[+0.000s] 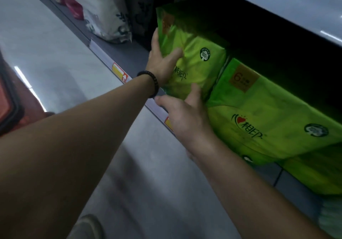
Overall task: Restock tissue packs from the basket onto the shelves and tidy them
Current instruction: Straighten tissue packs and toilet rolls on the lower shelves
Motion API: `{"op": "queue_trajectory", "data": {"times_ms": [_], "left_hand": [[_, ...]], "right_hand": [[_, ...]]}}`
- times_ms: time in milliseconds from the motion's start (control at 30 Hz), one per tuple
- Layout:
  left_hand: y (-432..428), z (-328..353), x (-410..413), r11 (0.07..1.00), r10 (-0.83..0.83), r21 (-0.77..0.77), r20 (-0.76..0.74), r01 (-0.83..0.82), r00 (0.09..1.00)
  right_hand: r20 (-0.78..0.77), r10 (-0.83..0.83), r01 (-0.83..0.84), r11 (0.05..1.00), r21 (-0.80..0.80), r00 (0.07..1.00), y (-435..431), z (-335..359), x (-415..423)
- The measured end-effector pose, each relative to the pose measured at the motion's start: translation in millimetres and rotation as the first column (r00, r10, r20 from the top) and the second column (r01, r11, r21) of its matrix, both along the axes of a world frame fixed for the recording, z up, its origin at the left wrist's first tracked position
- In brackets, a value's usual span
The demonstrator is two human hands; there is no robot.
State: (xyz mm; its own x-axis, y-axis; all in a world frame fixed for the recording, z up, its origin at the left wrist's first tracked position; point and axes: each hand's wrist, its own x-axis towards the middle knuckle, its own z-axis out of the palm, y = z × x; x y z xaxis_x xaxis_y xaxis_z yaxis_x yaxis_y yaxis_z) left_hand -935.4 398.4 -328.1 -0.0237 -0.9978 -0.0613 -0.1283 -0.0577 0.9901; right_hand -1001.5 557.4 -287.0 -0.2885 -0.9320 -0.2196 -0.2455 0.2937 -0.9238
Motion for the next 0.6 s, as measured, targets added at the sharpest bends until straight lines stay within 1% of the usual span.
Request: {"op": "queue_trajectory", "data": {"times_ms": [133,167,267,333,367,400,467,500,533,567,600], "left_hand": [[12,3,3,0.985,-0.121,0.138,0.135,0.102,0.984],[15,4,4,0.978,-0.147,0.172,0.154,0.12,0.977],[27,18,6,0.96,-0.154,0.263,0.185,0.102,0.971],[42,39,9,0.938,-0.212,0.326,0.284,0.113,0.935],[52,51,10,0.929,-0.273,0.34,0.363,0.147,0.891],[64,63,11,0.924,-0.339,0.328,0.456,0.199,0.823],[93,90,10,0.889,-0.457,0.301,0.639,0.345,0.619],[109,101,8,0.869,-0.473,0.289,0.723,0.402,0.503],[129,114,7,0.844,-0.485,0.295,0.776,0.447,0.403],[151,127,6,0.826,-0.482,0.304,0.818,0.475,0.313],[175,136,7,0.807,-0.468,0.297,0.849,0.51,0.246]], "right_hand": [[0.011,0.058,-0.059,0.998,0.024,0.998,-22,5,-5],[-0.016,0.068,-0.067,0.997,0.047,0.998,-23,6,-6],[-0.121,0.066,-0.057,0.995,0.08,0.99,-8,15,-14],[-0.222,0.105,-0.081,0.99,0.113,0.969,8,26,-22],[-0.278,0.137,-0.103,0.986,0.133,0.951,16,33,-27],[-0.325,0.173,-0.126,0.979,0.161,0.93,25,41,-31],[-0.407,0.254,-0.188,0.962,0.196,0.877,47,62,-39],[-0.435,0.273,-0.201,0.958,0.206,0.858,60,74,-42],[-0.452,0.291,-0.215,0.953,0.213,0.843,75,86,-45],[-0.479,0.303,-0.222,0.95,0.219,0.824,89,99,-49],[-0.499,0.312,-0.229,0.948,0.222,0.809,104,108,-54]]}}
